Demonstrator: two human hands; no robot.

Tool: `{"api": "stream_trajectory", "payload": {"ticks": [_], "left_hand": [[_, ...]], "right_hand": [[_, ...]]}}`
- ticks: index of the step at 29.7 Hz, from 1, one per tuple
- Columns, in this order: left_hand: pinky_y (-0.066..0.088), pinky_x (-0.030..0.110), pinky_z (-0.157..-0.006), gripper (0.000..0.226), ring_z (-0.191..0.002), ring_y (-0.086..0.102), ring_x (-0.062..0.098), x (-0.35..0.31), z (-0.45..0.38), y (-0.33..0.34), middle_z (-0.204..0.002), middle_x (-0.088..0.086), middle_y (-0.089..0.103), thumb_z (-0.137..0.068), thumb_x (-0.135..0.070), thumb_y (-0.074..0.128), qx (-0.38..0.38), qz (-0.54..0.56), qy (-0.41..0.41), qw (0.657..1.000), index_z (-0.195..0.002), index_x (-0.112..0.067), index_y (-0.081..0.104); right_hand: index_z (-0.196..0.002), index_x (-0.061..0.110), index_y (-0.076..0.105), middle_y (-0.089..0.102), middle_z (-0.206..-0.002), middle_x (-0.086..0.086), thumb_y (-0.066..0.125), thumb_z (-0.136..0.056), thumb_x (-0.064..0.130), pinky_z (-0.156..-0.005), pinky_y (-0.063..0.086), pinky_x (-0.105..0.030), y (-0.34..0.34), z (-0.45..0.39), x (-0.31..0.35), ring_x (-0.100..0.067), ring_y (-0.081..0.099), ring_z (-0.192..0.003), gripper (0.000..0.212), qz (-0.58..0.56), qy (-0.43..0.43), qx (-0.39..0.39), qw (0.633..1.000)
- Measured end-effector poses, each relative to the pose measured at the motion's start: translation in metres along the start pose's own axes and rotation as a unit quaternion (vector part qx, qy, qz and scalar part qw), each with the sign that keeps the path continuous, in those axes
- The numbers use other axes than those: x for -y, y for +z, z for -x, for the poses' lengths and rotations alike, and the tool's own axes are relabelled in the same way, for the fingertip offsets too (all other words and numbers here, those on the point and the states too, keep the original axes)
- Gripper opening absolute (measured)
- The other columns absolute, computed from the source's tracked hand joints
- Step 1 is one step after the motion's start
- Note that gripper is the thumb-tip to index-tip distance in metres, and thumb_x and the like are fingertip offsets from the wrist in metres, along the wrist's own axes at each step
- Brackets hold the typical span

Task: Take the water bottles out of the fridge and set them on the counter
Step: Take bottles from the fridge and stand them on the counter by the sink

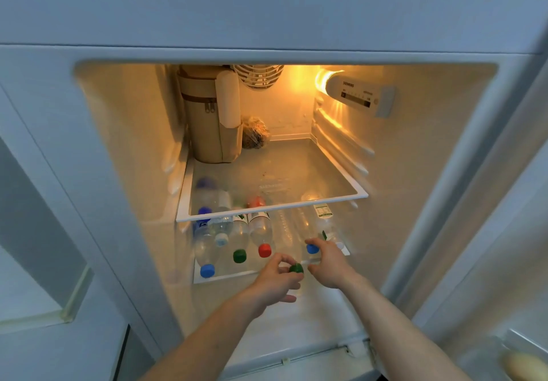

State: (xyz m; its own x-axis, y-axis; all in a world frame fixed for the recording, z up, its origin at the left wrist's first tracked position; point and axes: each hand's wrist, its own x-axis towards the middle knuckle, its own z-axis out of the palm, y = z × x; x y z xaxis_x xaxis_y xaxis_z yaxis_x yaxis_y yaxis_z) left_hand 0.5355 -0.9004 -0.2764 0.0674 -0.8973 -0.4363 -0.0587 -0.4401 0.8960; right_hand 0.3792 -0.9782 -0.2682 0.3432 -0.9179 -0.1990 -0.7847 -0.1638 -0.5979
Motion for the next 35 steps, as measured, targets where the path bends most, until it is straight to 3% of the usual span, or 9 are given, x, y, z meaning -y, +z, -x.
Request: {"api": "stream_trajectory", "payload": {"ticks": [3, 7, 13, 16, 20, 23, 29, 32, 35], "left_hand": [[0.062, 0.034, -0.086, 0.043, -0.110, 0.065, 0.019, 0.001, 0.001, -0.001, -0.126, 0.002, 0.058, -0.092, -0.018, 0.071, 0.037, -0.023, 0.006, 0.999, -0.122, -0.041, 0.052], [0.062, 0.033, -0.087, 0.050, -0.109, 0.064, 0.019, 0.000, 0.003, -0.004, -0.128, 0.001, 0.053, -0.092, -0.013, 0.069, 0.046, -0.052, 0.017, 0.997, -0.127, -0.043, 0.052], [0.062, 0.031, -0.082, 0.052, -0.108, 0.060, 0.021, 0.008, 0.021, -0.003, -0.134, -0.001, 0.045, -0.090, -0.012, 0.068, 0.046, -0.113, 0.035, 0.992, -0.118, -0.053, 0.054], [0.061, 0.037, -0.080, 0.047, -0.090, 0.066, 0.022, 0.014, 0.032, 0.000, -0.131, -0.001, 0.045, -0.091, -0.015, 0.067, 0.040, -0.157, 0.059, 0.985, -0.113, -0.053, 0.049], [0.048, 0.035, -0.062, 0.041, -0.057, 0.051, 0.017, 0.023, 0.041, 0.000, -0.112, 0.017, 0.060, -0.090, -0.019, 0.069, 0.009, -0.185, 0.106, 0.977, -0.106, -0.046, 0.042], [0.041, 0.031, -0.057, 0.038, -0.044, 0.044, 0.007, 0.034, 0.053, -0.003, -0.082, 0.002, 0.055, -0.092, -0.023, 0.070, -0.046, -0.212, 0.156, 0.964, -0.105, -0.043, 0.040], [0.059, 0.035, -0.069, 0.026, -0.068, 0.065, 0.009, 0.027, 0.080, -0.022, -0.096, -0.013, 0.062, -0.099, -0.035, 0.065, -0.173, -0.235, 0.244, 0.925, -0.109, -0.042, 0.042], [0.057, 0.032, -0.066, 0.021, -0.071, 0.065, 0.009, 0.014, 0.092, -0.032, -0.092, -0.015, 0.063, -0.101, -0.038, 0.059, -0.201, -0.249, 0.281, 0.905, -0.110, -0.045, 0.042], [0.046, 0.019, -0.062, 0.018, -0.075, 0.062, 0.008, 0.000, 0.102, -0.038, -0.092, -0.018, 0.059, -0.102, -0.036, 0.058, -0.224, -0.260, 0.322, 0.882, -0.114, -0.043, 0.046]], "right_hand": [[-0.151, 0.027, 0.044, 0.046, -0.150, -0.004, 0.069, -0.091, 0.001, -0.112, 0.041, -0.030, 0.003, -0.002, -0.001, -0.025, 0.049, -0.138, 0.070, 0.007, 0.008, 0.014, 1.000], [-0.149, 0.028, 0.043, 0.041, -0.150, -0.005, 0.064, -0.089, -0.006, -0.106, 0.043, -0.029, 0.004, -0.003, 0.001, -0.027, 0.049, -0.135, 0.072, 0.014, 0.009, 0.020, 1.000], [-0.123, 0.033, 0.045, 0.041, -0.139, -0.003, 0.063, -0.088, -0.006, -0.089, 0.048, -0.030, 0.006, 0.007, -0.001, -0.026, 0.054, -0.112, 0.055, 0.048, 0.008, 0.025, 0.999], [-0.114, 0.033, 0.046, 0.044, -0.133, -0.003, 0.070, -0.090, 0.006, -0.088, 0.051, -0.032, 0.009, 0.016, -0.002, -0.026, 0.058, -0.105, 0.043, 0.064, 0.001, -0.005, 0.998], [-0.104, 0.033, 0.053, 0.054, -0.118, 0.000, 0.076, -0.092, 0.023, -0.077, 0.044, -0.025, 0.010, 0.031, 0.001, -0.018, 0.057, -0.092, 0.028, 0.033, -0.017, -0.112, 0.993], [-0.089, 0.037, 0.058, 0.059, -0.102, 0.006, 0.077, -0.090, 0.027, -0.062, 0.037, -0.018, 0.001, 0.043, 0.007, -0.013, 0.057, -0.084, 0.022, 0.008, -0.030, -0.186, 0.982], [-0.091, 0.033, 0.063, 0.063, -0.096, 0.011, 0.070, -0.089, 0.022, -0.061, 0.035, -0.017, -0.019, 0.071, 0.022, -0.005, 0.057, -0.081, 0.014, -0.050, -0.054, -0.255, 0.964], [-0.094, 0.033, 0.062, 0.064, -0.098, 0.012, 0.068, -0.092, 0.024, -0.061, 0.034, -0.017, -0.026, 0.082, 0.029, -0.002, 0.057, -0.080, 0.011, -0.065, -0.068, -0.285, 0.954], [-0.093, 0.034, 0.061, 0.062, -0.093, 0.011, 0.066, -0.093, 0.026, -0.060, 0.036, -0.023, -0.035, 0.095, 0.037, -0.005, 0.057, -0.079, 0.009, -0.077, -0.086, -0.307, 0.945]]}}
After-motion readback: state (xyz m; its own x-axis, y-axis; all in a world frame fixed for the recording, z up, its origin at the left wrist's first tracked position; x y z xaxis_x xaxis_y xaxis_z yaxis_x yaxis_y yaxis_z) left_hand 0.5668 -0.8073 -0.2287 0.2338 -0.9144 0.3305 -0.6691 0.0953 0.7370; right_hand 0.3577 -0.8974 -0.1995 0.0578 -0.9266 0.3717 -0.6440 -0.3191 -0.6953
